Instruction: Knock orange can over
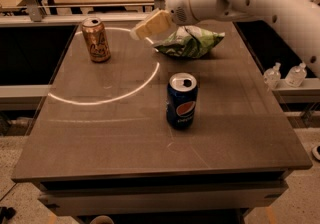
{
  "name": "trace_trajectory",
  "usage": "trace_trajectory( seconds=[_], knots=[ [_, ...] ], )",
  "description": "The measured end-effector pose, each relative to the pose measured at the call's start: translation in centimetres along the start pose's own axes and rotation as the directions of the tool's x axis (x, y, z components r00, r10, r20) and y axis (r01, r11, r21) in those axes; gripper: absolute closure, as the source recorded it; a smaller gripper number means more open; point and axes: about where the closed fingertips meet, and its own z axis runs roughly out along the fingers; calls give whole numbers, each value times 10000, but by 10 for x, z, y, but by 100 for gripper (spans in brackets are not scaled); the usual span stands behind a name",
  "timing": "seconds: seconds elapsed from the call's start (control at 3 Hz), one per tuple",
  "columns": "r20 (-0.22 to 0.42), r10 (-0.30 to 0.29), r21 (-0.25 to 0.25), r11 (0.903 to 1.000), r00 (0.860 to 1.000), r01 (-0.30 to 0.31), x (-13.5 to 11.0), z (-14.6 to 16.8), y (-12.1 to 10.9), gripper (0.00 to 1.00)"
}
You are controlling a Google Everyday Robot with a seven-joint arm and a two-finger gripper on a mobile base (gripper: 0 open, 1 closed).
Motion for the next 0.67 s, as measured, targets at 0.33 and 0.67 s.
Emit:
trace_trajectory(
  seconds=[0.33, 0.67],
  knots=[
    [423, 450, -626, 9971, 9981, -423, 14, 39, 3, 0],
    [620, 844, -1083, 9911, 9945, -774, 24, 65, 8, 0]
  ],
)
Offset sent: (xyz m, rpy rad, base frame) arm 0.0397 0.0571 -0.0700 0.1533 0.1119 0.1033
